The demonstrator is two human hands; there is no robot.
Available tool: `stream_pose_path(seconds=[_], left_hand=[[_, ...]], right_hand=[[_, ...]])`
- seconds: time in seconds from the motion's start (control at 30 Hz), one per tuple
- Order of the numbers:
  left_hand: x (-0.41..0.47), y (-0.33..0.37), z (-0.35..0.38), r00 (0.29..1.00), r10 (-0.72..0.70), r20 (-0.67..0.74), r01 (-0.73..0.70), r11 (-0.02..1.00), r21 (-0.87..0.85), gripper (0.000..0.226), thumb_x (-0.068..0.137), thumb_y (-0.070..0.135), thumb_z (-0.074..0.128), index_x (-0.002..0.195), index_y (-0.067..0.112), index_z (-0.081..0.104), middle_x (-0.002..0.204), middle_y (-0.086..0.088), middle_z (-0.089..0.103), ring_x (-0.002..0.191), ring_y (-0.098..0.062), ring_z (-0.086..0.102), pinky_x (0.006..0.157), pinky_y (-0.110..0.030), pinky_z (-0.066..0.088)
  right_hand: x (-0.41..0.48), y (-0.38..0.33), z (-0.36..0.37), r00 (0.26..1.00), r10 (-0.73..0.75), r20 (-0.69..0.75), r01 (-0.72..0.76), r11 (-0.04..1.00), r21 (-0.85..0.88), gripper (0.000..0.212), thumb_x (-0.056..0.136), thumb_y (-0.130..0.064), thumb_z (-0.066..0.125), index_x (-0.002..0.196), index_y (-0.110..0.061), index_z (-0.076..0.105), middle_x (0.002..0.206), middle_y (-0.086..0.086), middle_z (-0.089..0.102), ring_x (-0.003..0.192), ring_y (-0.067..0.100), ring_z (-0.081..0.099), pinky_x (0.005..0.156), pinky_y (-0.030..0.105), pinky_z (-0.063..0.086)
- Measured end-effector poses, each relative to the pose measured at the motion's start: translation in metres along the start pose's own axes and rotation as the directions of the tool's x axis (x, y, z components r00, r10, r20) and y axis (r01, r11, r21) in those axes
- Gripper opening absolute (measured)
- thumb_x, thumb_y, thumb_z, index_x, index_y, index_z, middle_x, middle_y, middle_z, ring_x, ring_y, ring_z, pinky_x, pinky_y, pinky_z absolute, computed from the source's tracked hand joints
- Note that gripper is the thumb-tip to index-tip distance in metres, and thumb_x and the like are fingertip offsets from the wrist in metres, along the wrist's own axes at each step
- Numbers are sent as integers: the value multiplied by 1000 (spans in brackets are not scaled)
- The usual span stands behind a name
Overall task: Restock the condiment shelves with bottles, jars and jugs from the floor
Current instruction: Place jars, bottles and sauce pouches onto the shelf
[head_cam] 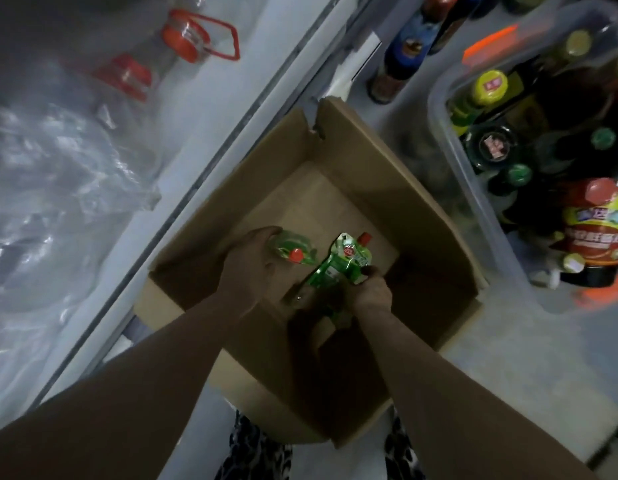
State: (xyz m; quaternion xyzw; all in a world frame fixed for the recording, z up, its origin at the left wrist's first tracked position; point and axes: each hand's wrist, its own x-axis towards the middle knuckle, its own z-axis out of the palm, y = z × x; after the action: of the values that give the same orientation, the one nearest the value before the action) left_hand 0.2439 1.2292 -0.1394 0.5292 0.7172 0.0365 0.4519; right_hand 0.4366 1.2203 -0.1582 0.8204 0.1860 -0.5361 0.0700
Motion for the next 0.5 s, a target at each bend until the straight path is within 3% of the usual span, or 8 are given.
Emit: stream_pose_path(seconds=[0.13,0.3,0.37,0.43,0.5], left_hand=[[23,-8,12,1000,30,0,-30,997,-73,50,75,-8,71,122,9,66,125,-7,65,118,-22,58,107,-34,42],[37,-18,20,999,37,-31,-40,995,-97,39,72,-1,80,107,16,73,113,-1,70,106,-13,61,92,-11,40],[38,-20,19,999,49,-16,-50,995,-86,35,73,4,82,105,15,74,109,-1,72,102,-12,63,87,-10,41],[36,-21,18,998,55,2,-55,996,-68,31,76,8,81,105,15,74,103,-4,74,99,-18,67,88,-22,47],[35,-20,17,998,54,-13,-55,997,-48,27,79,10,79,105,12,74,100,-8,75,97,-23,67,86,-30,49]], right_hand=[[34,9,18,996,78,-31,-74,991,111,76,89,-26,74,149,-13,28,144,18,49,132,39,49,105,42,45],[60,10,36,972,234,-10,-206,876,435,86,74,-14,88,141,-5,34,134,20,55,122,41,57,99,51,52],[66,11,39,963,263,59,-253,811,528,74,71,-13,89,131,-2,48,119,18,64,105,37,65,85,45,59],[65,11,41,971,217,99,-235,795,559,49,73,-13,89,110,-3,60,90,11,68,77,28,66,63,32,58],[63,9,44,984,141,109,-177,829,530,42,76,-13,87,112,-5,66,90,12,70,78,28,67,70,34,58]])
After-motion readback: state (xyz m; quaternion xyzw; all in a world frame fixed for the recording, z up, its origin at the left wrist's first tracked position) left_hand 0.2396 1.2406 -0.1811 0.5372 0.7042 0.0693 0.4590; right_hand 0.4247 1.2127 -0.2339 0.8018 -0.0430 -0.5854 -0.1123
